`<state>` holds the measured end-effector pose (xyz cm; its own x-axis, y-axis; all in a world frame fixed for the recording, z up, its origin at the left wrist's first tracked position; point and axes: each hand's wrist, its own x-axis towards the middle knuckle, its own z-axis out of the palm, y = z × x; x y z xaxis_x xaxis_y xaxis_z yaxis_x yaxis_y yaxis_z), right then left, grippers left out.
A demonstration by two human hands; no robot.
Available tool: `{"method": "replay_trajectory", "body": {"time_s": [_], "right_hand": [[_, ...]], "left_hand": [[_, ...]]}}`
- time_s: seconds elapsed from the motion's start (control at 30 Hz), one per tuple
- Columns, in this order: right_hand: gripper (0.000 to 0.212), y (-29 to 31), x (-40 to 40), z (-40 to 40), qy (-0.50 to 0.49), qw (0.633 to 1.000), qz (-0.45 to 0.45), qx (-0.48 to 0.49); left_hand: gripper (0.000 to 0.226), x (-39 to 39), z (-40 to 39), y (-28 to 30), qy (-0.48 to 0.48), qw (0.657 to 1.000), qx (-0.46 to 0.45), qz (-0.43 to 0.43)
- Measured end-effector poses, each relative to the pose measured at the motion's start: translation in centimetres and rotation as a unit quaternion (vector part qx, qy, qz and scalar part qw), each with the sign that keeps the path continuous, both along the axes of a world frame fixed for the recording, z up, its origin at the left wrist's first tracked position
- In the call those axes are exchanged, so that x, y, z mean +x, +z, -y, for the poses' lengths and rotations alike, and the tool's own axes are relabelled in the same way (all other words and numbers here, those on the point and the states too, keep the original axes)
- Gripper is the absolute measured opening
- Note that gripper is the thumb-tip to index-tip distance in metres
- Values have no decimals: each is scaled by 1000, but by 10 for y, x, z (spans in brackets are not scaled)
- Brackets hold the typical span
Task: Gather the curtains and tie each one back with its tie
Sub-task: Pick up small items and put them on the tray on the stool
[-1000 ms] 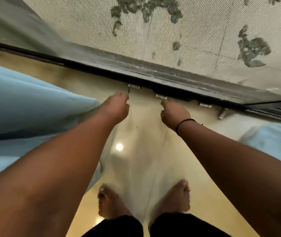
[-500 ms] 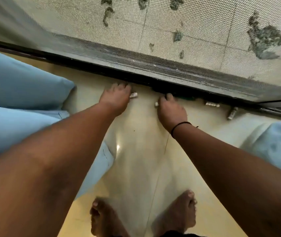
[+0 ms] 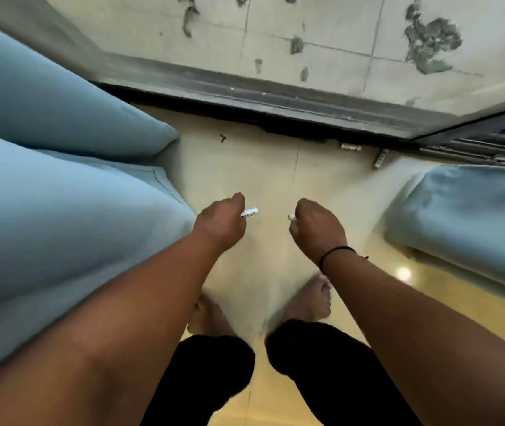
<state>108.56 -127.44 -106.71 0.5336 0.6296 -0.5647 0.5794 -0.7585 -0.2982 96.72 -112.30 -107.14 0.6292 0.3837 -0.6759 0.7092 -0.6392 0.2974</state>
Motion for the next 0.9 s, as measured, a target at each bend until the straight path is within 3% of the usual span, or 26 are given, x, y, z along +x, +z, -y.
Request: {"method": "replay_trajectory", "body": {"time_s": [0.27,0.57,0.67,0.8,0.9], "right_hand": [[10,156,-37,68,-59,996,-53,-31],[17,339,-75,153,-69,997,-15,-15],[18,399,-101,192,-135,990,33,-1],[28,468,-151,250,-294,953,60,48],[33,502,-194,302,-335,939,69,40]], "left_hand": [[15,-22,52,161,-38,998,-49,10],[19,-14,103,351,-197,974,-87,73],[26,-10,133,409,-271,953,-81,112],[28,-18,187,477,-336,927,-88,144],[28,-27,240,513,-391,902,-99,154]]}}
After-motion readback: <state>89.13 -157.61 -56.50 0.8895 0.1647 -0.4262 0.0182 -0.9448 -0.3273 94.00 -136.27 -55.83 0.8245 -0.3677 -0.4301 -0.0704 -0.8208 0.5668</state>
